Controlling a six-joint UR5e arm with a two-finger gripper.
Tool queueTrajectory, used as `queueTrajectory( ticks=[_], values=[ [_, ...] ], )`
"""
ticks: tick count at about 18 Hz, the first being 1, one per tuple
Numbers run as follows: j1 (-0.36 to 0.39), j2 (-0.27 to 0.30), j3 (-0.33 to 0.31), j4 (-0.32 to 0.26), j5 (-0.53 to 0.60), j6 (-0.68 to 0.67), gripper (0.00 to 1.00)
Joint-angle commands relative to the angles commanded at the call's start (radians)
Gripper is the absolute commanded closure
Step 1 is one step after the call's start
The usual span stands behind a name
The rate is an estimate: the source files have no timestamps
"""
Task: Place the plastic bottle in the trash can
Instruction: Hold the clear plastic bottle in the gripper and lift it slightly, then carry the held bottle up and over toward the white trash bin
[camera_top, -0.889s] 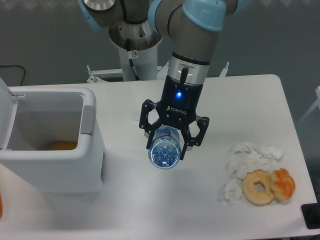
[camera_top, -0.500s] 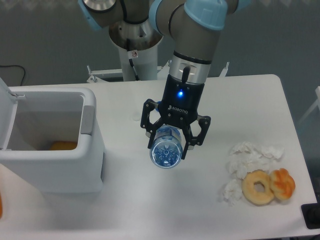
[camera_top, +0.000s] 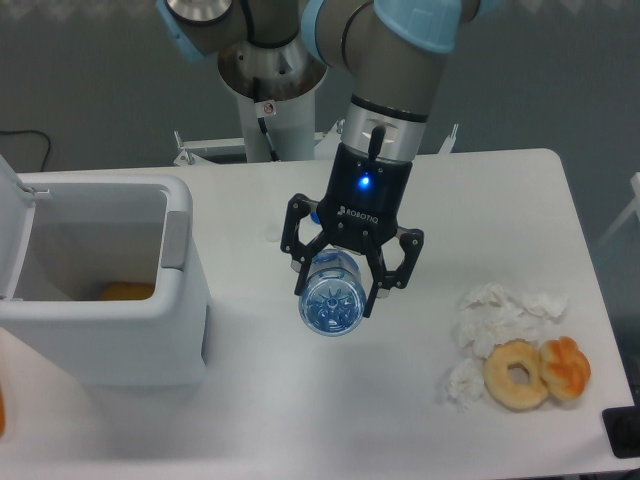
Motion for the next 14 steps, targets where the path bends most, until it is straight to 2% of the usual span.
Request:
queueTrajectory(
  ticks=[8, 10, 14],
  values=[
    [-0.006, 0.006, 0.017, 0.006, -0.005, -0.093, 0.21],
    [-0.005, 0.031, 0.018, 0.006, -0.009, -0.129, 0.21],
    [0.009, 0.064, 0.020, 0.025, -0.119, -0.170, 0.21]
  ],
)
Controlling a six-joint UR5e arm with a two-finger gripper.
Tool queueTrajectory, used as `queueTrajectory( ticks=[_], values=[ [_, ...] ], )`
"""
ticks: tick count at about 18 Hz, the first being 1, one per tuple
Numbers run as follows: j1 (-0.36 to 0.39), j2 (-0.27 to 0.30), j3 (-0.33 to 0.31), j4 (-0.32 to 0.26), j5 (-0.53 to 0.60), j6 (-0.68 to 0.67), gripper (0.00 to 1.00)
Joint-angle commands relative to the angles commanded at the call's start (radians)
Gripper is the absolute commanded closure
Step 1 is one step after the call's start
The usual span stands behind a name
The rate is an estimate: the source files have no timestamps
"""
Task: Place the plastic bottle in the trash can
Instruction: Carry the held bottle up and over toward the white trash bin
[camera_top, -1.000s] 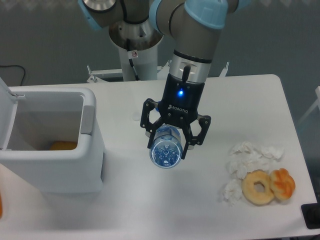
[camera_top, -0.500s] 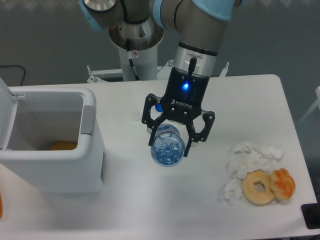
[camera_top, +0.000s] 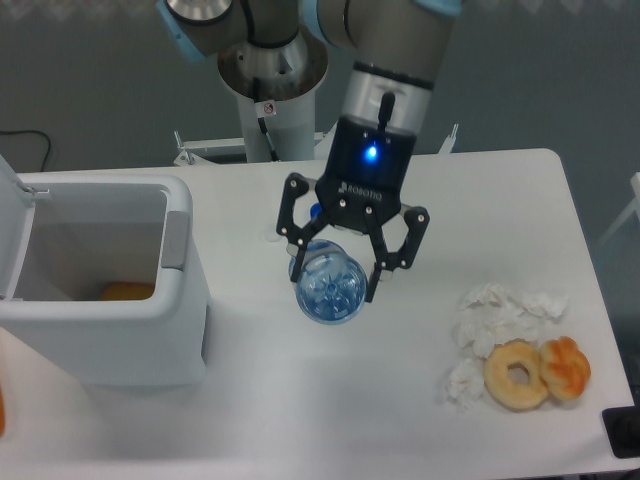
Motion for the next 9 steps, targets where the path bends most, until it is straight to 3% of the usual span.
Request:
queueTrajectory(
  ticks=[9],
  values=[
    [-0.011, 0.121, -0.008, 0.000, -0.085, -0.051, 0.21]
  ],
)
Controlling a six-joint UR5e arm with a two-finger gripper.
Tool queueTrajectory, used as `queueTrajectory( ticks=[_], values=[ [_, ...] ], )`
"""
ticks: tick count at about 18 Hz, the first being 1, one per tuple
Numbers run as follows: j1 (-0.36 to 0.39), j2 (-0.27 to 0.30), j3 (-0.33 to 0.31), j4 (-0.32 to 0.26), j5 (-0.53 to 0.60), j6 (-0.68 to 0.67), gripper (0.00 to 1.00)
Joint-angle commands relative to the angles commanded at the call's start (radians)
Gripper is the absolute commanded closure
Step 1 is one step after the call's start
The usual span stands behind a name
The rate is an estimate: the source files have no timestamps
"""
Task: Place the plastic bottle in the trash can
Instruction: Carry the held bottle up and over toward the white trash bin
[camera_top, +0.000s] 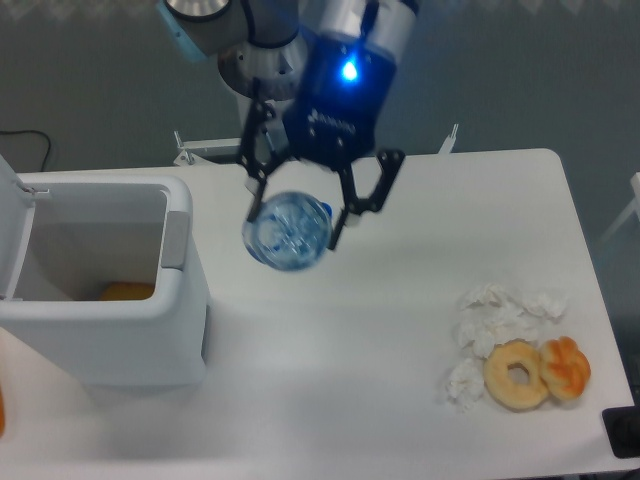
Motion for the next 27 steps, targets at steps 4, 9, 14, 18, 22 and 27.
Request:
queueTrajectory(
  ticks=[4, 9, 14, 18, 22, 27],
  values=[
    [-0.002, 0.048, -0.005, 0.000, -0.037, -0.055, 0.21],
    [-0.029, 0.072, -0.006, 0.002, -0.040, -0.098, 0.21],
    [-0.064, 0.062, -0.003, 0.003, -0.055, -0.103, 0.21],
    [-0.098, 0.034, 0.002, 0.012, -0.057, -0.091, 0.21],
    [-0.121, 0.005, 0.002, 0.034, -0.057, -0.091, 0.21],
    [-0.159, -0.032, 0.005, 0.040, -0.057, -0.049, 0.21]
  ],
)
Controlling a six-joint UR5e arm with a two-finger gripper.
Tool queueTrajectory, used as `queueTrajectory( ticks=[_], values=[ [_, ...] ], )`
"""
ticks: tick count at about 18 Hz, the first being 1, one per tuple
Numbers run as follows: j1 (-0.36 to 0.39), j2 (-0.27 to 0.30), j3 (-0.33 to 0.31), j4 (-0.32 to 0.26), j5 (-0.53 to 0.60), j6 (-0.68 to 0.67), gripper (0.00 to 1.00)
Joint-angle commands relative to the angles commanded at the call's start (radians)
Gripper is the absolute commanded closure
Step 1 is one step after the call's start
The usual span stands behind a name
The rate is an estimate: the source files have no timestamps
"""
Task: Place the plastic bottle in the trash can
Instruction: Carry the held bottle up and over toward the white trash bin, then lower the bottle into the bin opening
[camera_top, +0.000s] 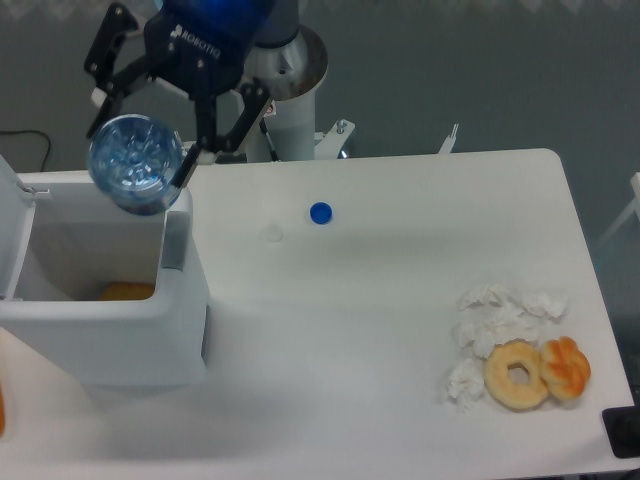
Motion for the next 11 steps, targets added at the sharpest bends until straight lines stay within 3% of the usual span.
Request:
queueTrajectory(
  ticks=[11],
  values=[
    [-0.057, -0.046, -0.009, 0.000, 0.002, 0.083, 0.21]
  ],
)
